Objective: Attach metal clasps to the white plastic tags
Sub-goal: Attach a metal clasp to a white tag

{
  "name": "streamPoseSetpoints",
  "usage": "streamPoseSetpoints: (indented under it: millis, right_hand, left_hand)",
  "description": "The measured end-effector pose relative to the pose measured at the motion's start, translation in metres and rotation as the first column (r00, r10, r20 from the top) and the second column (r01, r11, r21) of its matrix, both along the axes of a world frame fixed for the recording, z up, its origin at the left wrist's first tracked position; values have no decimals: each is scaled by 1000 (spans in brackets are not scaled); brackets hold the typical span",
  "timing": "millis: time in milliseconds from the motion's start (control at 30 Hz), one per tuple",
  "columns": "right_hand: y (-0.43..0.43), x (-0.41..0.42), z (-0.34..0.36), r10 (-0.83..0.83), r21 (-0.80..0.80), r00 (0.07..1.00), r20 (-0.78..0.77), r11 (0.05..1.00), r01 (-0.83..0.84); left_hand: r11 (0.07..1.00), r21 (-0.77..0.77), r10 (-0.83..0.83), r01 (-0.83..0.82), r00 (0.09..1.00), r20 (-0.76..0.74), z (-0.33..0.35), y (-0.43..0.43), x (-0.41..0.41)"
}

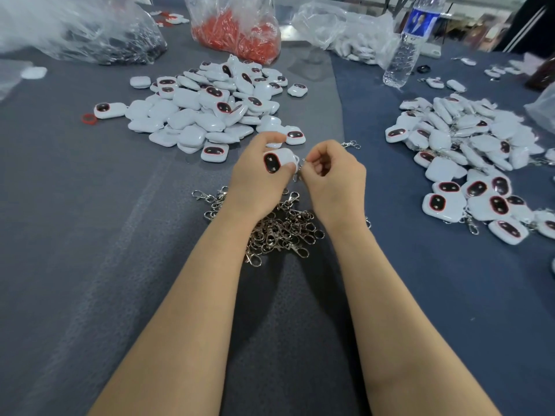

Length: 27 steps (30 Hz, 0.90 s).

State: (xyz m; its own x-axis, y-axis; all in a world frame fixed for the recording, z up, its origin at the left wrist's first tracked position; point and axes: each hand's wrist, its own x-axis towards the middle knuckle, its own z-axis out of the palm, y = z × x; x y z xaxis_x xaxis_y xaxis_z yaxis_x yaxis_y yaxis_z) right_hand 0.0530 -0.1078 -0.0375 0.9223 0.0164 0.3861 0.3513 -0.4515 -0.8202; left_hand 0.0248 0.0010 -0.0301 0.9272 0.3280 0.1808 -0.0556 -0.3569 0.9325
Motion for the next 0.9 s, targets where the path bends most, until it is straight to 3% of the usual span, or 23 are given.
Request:
streamPoseSetpoints:
  millis: [167, 500, 900]
  right_hand:
    - [1, 1, -2, -21, 3, 1000, 10, 1000, 21]
    - [2, 1, -3, -3, -66, 999, 50, 998, 6]
    - [8, 1, -5, 40, -318, 997, 62, 948, -18]
  left_hand:
    - [997, -77, 14, -17, 999, -35, 1, 0, 0]
    - [999, -17, 49, -49, 999, -6, -3, -2, -1]
    - [995, 47, 84, -85, 996, 28, -6, 2, 3]
